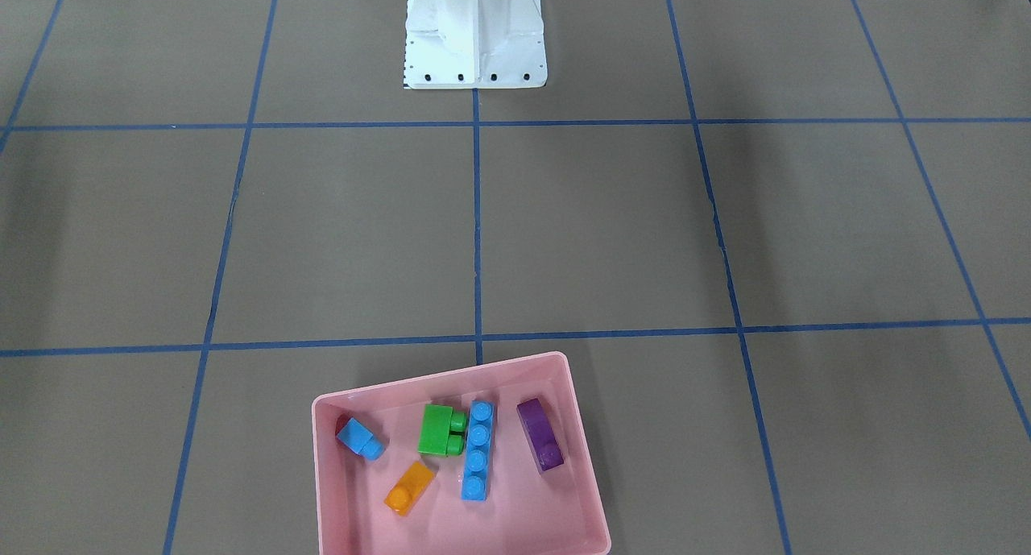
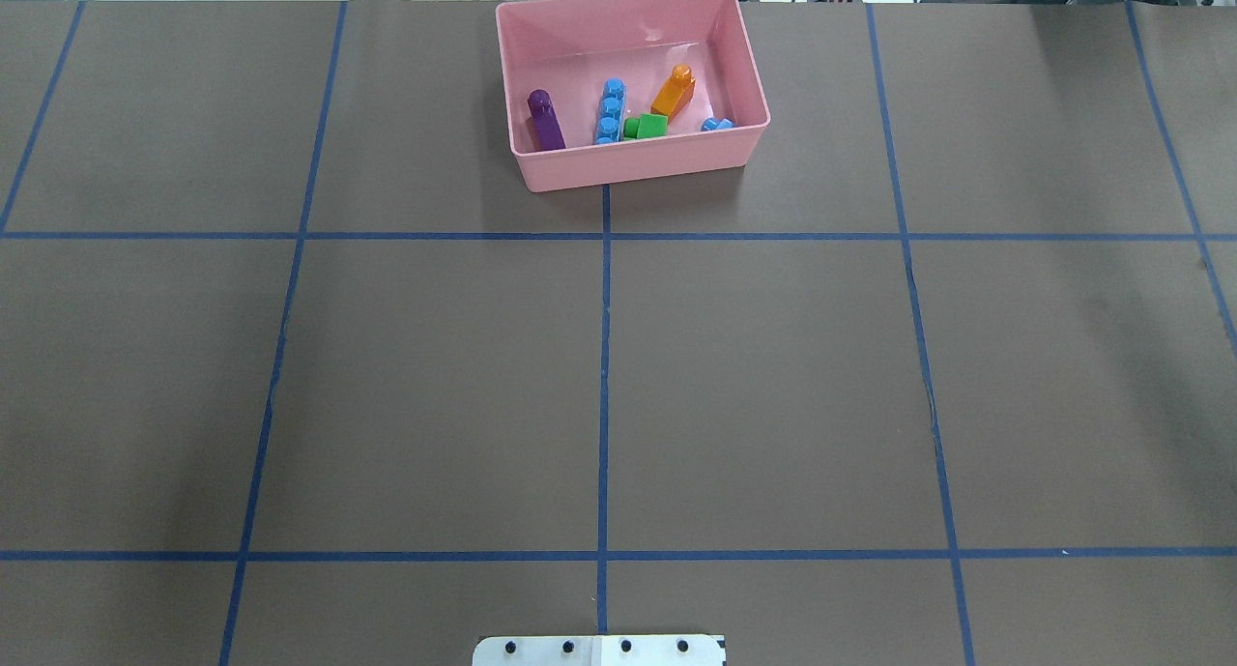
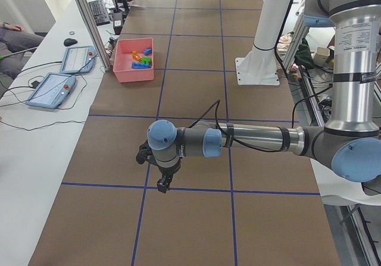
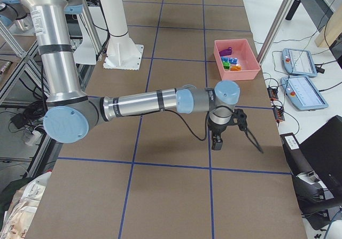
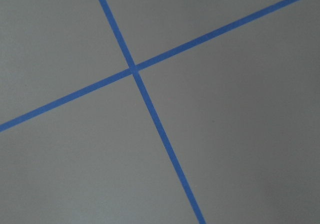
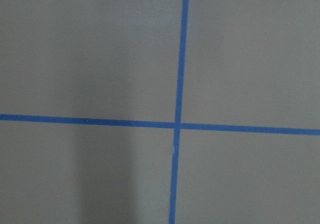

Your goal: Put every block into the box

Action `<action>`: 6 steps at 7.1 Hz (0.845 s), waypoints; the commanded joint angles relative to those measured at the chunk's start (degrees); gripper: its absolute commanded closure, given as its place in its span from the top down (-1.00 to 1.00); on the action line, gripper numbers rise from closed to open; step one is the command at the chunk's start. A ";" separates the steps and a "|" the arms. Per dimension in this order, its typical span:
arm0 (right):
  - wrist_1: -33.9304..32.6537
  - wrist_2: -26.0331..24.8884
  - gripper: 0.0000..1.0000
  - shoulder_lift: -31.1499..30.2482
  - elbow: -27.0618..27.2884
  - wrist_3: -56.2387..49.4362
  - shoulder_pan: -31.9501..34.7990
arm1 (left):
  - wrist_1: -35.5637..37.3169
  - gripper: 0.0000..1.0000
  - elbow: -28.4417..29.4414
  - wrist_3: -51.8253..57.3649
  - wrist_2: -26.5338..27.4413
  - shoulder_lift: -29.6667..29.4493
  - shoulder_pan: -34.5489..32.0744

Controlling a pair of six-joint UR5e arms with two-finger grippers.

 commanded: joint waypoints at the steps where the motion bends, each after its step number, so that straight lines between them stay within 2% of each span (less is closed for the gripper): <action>1: 0.34 -3.19 1.00 -7.81 0.05 -12.77 4.77 | -0.62 1.00 -0.48 -4.61 0.17 0.19 -0.74; 2: 0.61 -5.59 1.00 -10.28 1.00 -16.32 4.86 | -0.71 1.00 -2.92 -4.87 0.69 0.10 -0.74; 3: 0.61 -5.61 1.00 -10.74 1.36 -14.53 4.51 | -0.45 1.00 -3.30 -4.87 2.87 -0.59 -0.66; 4: 0.78 -5.44 1.00 -10.57 1.62 -7.73 2.77 | -0.28 1.00 -3.39 -4.96 2.98 -0.51 -0.66; 6: 4.28 -4.83 1.00 -11.00 1.80 -5.64 1.87 | -0.71 1.00 -5.40 -4.70 2.72 1.58 -0.66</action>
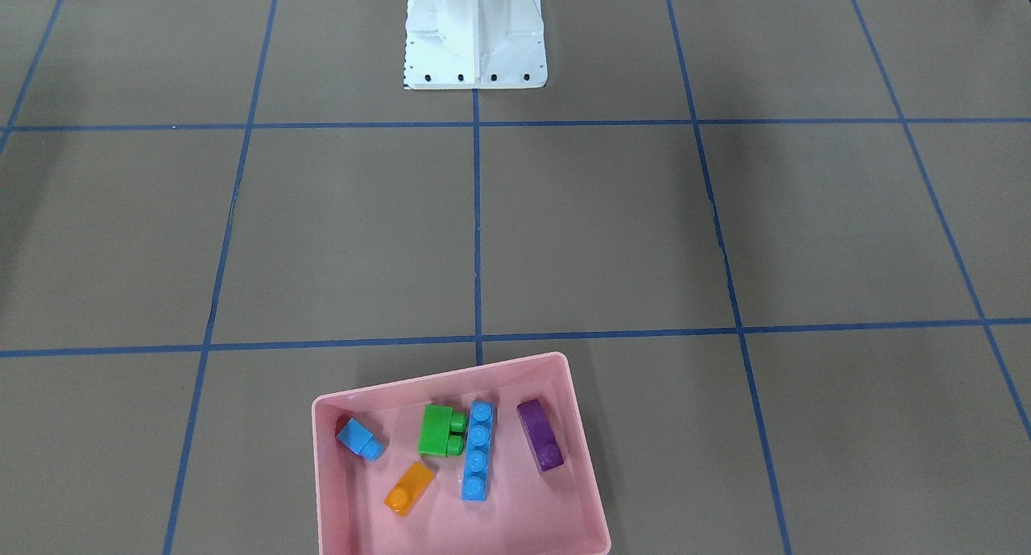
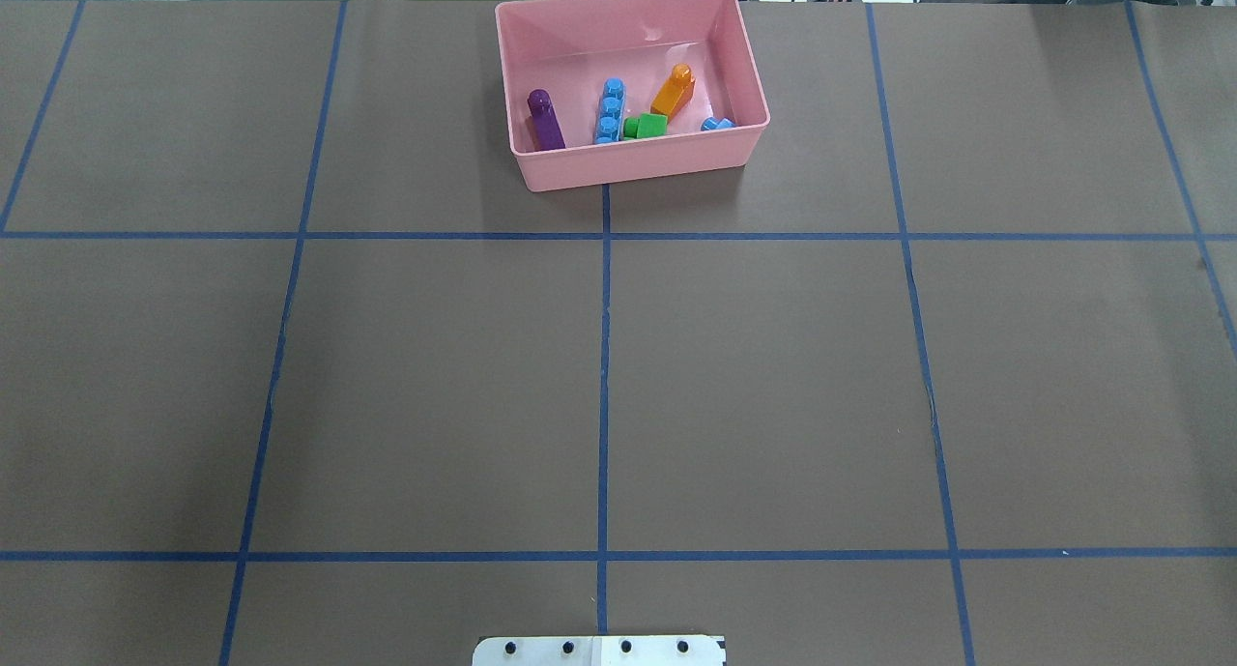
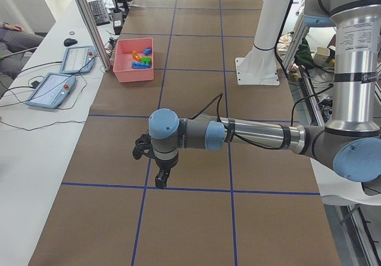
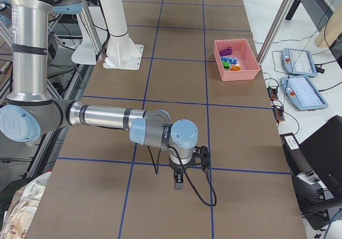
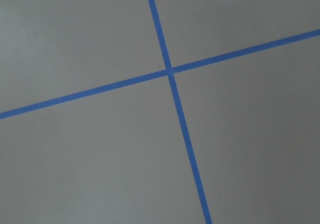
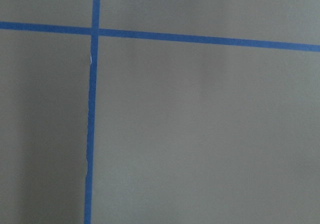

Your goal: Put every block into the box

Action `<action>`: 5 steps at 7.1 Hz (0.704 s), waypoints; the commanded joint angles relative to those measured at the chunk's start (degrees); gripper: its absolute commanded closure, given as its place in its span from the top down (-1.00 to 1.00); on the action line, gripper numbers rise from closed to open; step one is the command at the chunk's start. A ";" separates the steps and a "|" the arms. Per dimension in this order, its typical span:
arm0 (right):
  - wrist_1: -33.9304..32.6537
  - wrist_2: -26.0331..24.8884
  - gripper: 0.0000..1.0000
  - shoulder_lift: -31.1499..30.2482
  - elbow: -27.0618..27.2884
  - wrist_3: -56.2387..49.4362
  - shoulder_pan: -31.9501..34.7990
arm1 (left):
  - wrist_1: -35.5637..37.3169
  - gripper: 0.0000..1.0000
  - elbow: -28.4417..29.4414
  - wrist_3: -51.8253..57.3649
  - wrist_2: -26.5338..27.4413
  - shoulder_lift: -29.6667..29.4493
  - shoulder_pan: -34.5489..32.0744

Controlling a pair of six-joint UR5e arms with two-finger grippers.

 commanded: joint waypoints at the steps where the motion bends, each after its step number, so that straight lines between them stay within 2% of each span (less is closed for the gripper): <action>1: 1.77 0.54 1.00 -0.46 -0.53 1.58 -0.49 | -0.36 1.00 -0.89 0.02 0.16 1.84 0.04; 5: 2.03 0.98 1.00 -1.69 0.43 1.14 -0.40 | -0.45 1.00 -0.98 0.02 -0.19 2.02 0.04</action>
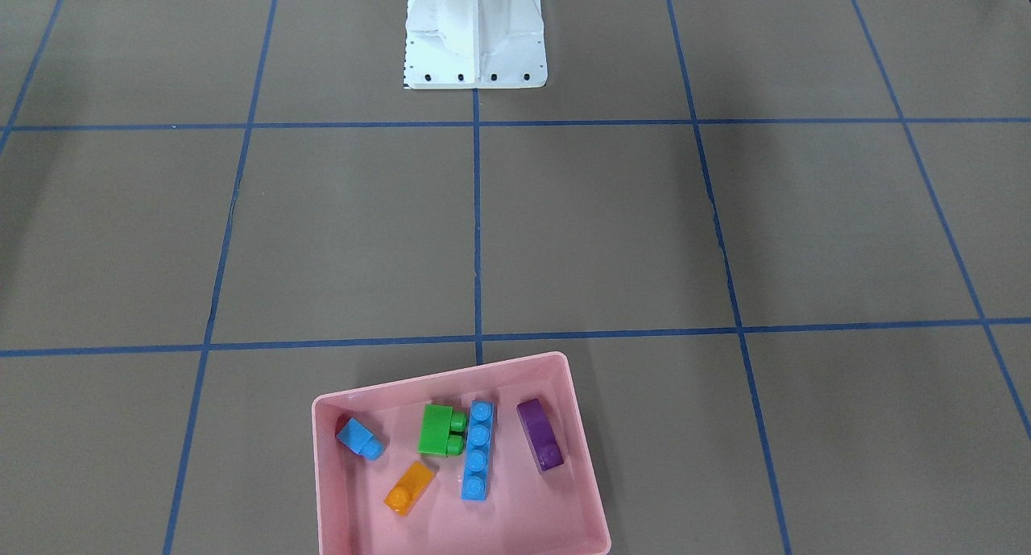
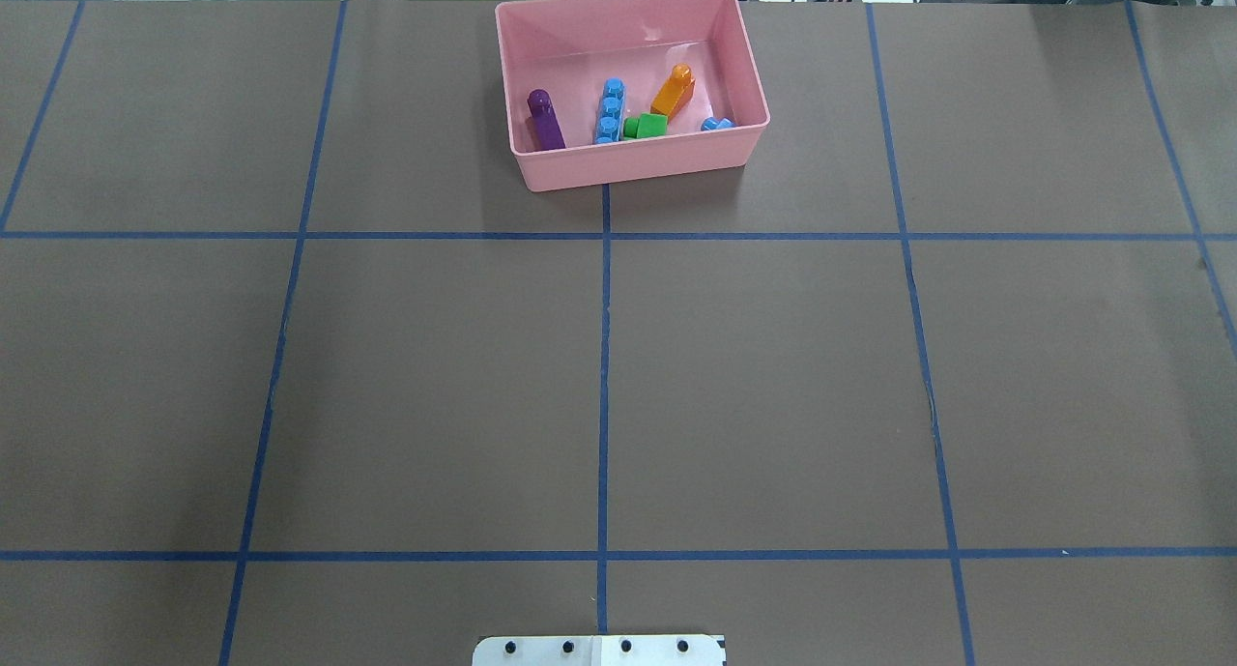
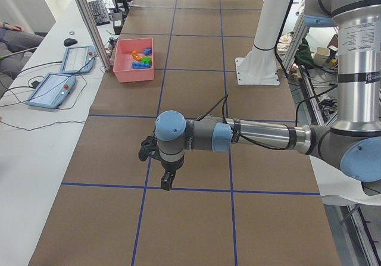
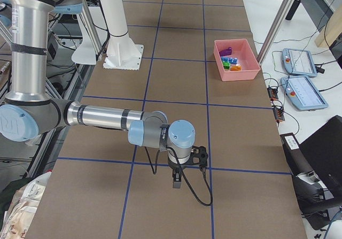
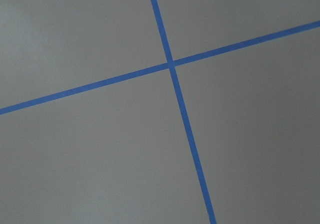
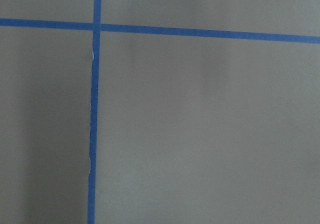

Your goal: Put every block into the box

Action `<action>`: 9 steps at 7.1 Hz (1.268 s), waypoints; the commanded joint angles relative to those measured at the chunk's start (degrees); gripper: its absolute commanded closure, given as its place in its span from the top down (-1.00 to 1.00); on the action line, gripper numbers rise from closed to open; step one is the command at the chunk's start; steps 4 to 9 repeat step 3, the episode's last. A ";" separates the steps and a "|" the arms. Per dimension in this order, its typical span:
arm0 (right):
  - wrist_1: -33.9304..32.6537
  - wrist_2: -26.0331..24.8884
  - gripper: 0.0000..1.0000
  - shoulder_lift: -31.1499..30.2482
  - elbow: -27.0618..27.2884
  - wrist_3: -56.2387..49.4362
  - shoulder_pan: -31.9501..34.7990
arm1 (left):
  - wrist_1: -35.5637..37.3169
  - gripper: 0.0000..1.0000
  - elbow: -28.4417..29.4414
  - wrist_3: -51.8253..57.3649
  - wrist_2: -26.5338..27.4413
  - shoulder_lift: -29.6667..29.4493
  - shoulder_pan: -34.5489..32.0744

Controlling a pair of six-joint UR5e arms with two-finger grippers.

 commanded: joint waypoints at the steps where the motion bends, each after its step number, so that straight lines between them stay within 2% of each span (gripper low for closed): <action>1: 0.04 0.08 1.00 -0.09 1.27 -0.11 0.04 | -0.01 1.00 -0.20 -0.01 -0.44 0.07 0.00; 3: -0.05 0.34 1.00 -1.14 3.11 0.06 0.04 | -0.01 1.00 -0.11 -0.10 0.09 -0.02 0.00; 9: -0.05 0.34 1.00 -1.14 3.11 0.06 0.04 | -0.01 1.00 -0.11 -0.10 0.09 -0.02 0.00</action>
